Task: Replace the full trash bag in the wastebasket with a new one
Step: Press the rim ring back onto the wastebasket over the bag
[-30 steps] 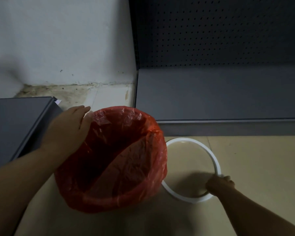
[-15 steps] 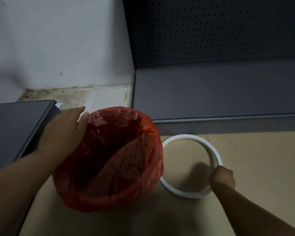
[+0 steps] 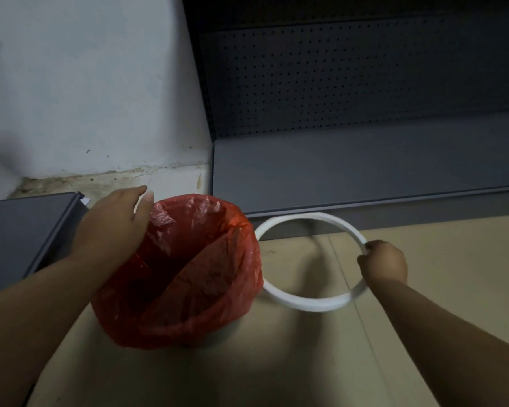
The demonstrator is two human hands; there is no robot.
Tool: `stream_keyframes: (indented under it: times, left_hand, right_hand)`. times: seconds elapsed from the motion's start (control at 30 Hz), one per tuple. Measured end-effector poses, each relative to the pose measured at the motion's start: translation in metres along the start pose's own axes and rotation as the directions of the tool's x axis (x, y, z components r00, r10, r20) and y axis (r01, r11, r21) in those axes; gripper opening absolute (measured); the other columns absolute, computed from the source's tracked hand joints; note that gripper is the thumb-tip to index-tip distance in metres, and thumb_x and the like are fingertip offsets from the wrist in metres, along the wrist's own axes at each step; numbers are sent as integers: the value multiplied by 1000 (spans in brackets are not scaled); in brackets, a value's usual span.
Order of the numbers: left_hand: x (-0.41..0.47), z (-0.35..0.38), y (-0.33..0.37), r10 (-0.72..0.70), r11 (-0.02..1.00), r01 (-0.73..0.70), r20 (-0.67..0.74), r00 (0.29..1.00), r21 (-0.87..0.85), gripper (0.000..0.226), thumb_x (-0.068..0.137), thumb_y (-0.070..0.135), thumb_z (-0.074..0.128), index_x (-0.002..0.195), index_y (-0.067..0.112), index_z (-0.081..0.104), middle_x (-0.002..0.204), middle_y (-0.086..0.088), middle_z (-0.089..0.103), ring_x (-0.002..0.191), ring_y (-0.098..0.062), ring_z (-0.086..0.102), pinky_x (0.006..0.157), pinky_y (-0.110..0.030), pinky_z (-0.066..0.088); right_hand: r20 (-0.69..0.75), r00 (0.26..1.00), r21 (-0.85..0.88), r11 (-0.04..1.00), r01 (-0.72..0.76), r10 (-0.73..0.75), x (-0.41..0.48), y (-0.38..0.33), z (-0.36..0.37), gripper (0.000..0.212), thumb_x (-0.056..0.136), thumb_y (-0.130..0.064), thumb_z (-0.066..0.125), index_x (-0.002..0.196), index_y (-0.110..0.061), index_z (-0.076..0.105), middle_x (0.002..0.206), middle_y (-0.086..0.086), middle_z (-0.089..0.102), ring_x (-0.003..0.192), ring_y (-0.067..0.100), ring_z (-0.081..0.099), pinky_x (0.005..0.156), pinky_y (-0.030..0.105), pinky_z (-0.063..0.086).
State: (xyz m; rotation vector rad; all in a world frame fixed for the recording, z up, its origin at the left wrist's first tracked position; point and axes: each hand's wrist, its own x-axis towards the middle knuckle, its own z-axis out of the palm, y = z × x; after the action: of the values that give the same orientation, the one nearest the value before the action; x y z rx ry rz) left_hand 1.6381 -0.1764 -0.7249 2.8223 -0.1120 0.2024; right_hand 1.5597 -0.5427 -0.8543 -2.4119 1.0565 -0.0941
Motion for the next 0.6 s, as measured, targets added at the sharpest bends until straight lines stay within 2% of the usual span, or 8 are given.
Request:
stream_keyframes:
  times: [0.13,0.23,0.4,0.53,0.6]
  left_hand:
    - [-1,-10,8,42,999,-42,-17,999,-20,53,97,44,27,131,11,51,135,-16,55,126,-34,47,106,-47,36]
    - [-1,-18,8,61,997,-64,-47,997,-49,66,88,51,20,129,11,53,132,-17,57,123,-35,49,105,-50,38]
    - [-2,-27,5,82,995,-85,-65,995,-47,66,88,50,21,130,10,53,134,-16,56,126,-34,48,106,-48,37]
    - [-3,-33,0,77,996,-81,-71,995,-46,68,86,51,19,130,11,53,134,-15,56,126,-33,48,106,-47,37]
    - [-3,-35,-2,80,996,-82,-70,994,-40,65,89,51,21,130,12,53,133,-15,56,125,-33,49,106,-48,37]
  right_hand:
    - [-80,994,-58,996,71,-76,10,-21,-41,26,85,-5,57,108,-2,69,103,24,69,100,39,64,83,37,50]
    - [-112,981,-150,979,138,-156,20,-41,-71,22,84,-2,56,100,1,71,97,27,69,95,40,64,74,35,48]
    - [-147,964,-192,963,191,-221,31,-76,-109,17,85,-1,58,94,4,72,86,25,68,74,35,63,61,30,42]
    - [-151,952,-174,955,238,-265,26,-107,-125,17,87,-5,59,91,5,72,69,21,60,56,30,54,50,33,44]
    - [-176,942,-134,955,263,-284,22,-124,-129,17,88,-5,59,88,7,70,62,17,53,49,26,46,46,31,39]
